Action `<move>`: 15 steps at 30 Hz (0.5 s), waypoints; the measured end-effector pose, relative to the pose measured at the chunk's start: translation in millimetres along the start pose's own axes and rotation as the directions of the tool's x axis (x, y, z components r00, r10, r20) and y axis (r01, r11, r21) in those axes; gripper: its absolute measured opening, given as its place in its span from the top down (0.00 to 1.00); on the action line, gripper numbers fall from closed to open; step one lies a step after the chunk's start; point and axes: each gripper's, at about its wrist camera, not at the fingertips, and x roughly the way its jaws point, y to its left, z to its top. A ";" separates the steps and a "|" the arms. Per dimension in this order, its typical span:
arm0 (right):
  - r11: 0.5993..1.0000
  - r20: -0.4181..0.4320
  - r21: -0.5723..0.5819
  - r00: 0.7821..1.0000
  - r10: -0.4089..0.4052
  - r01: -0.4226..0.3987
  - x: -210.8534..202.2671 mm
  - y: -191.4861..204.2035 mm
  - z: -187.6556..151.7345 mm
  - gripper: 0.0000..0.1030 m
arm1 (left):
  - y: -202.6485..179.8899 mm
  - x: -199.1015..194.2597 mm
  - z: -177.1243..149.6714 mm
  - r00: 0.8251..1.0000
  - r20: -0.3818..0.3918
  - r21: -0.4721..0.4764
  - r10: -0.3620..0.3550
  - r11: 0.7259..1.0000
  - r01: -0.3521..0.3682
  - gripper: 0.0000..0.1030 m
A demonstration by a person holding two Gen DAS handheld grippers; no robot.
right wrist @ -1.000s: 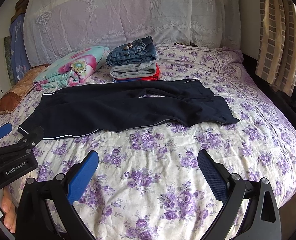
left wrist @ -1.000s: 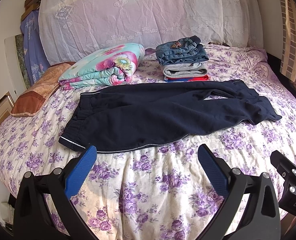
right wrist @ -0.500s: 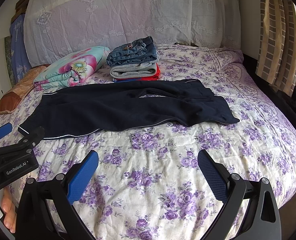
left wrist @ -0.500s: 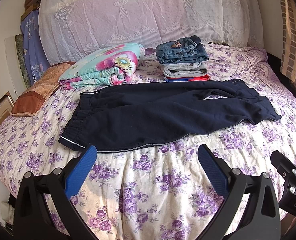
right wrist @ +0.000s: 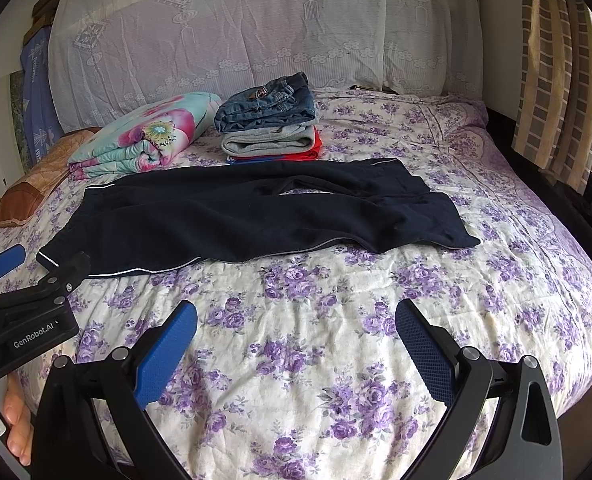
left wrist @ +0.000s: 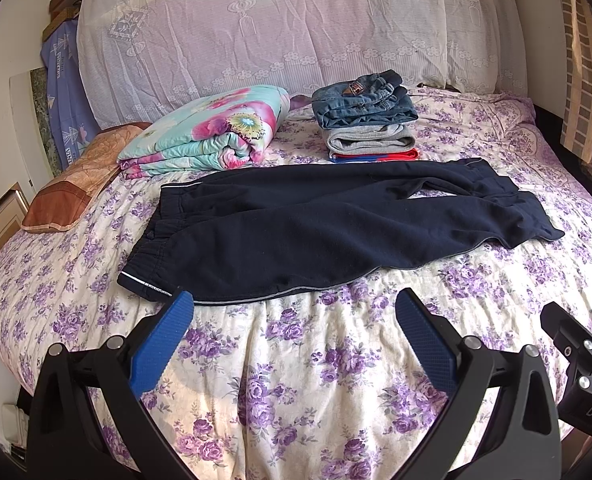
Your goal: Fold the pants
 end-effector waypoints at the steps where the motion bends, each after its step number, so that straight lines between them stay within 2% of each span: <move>1: 1.000 0.000 0.000 1.000 0.000 0.000 0.0 0.1 0.0 0.03 | -0.3 0.5 -0.4 1.000 0.000 0.000 0.000 1.000 0.000 0.04; 12: 1.000 -0.003 -0.004 1.000 0.000 0.000 1.3 1.5 0.1 0.03 | -0.2 1.4 -1.4 1.000 -0.006 0.000 0.001 1.000 -0.001 0.04; 15: 1.000 -0.005 -0.012 1.000 0.010 -0.010 5.8 4.2 -1.8 0.03 | 4.4 11.8 -6.8 0.998 -0.057 -0.011 -0.028 1.000 0.027 0.04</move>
